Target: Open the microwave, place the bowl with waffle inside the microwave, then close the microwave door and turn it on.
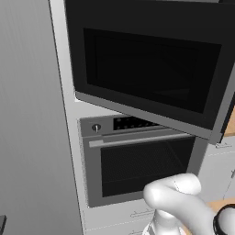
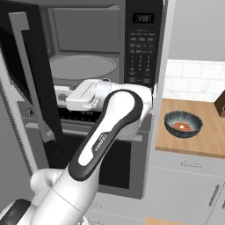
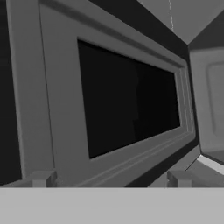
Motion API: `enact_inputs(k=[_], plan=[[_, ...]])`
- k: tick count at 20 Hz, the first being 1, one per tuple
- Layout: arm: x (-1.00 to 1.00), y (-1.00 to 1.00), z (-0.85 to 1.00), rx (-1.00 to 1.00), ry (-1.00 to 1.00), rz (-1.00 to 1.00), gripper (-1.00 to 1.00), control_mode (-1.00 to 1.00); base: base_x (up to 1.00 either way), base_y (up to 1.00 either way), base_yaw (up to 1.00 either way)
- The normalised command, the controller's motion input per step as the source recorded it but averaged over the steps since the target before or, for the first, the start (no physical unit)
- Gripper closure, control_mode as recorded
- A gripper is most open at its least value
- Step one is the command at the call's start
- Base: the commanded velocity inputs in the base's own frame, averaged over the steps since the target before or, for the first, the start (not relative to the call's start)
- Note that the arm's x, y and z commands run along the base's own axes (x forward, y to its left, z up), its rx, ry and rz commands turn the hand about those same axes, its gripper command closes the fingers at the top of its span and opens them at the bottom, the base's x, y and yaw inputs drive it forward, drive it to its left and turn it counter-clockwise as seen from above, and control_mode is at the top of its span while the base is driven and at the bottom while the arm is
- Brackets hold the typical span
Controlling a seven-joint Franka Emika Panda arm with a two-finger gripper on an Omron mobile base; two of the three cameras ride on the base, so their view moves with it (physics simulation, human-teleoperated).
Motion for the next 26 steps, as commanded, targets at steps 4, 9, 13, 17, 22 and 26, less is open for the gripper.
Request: enact_inputs(k=[4,9,13,17,22,26], plan=[[-0.40,0.56,0.00,0.00,0.00,0.01,-1.00,-1.00,0.00,0.00,0.00],[-0.29,0.61,0.00,0.00,0.00,0.00,-1.00,-1.00,0.00,0.00,0.00],[-0.26,0.64,0.00,0.00,0.00,0.00,-1.00,-1.00,0.00,0.00,0.00],[-0.25,0.58,0.00,0.00,0.00,0.00,-1.00,-1.00,0.00,0.00,0.00],[-0.19,0.66,0.00,0.00,0.00,0.00,-1.00,-1.00,0.00,0.00,0.00],[-0.13,0.73,0.00,0.00,0.00,0.00,-1.00,-1.00,0.00,0.00,0.00]])
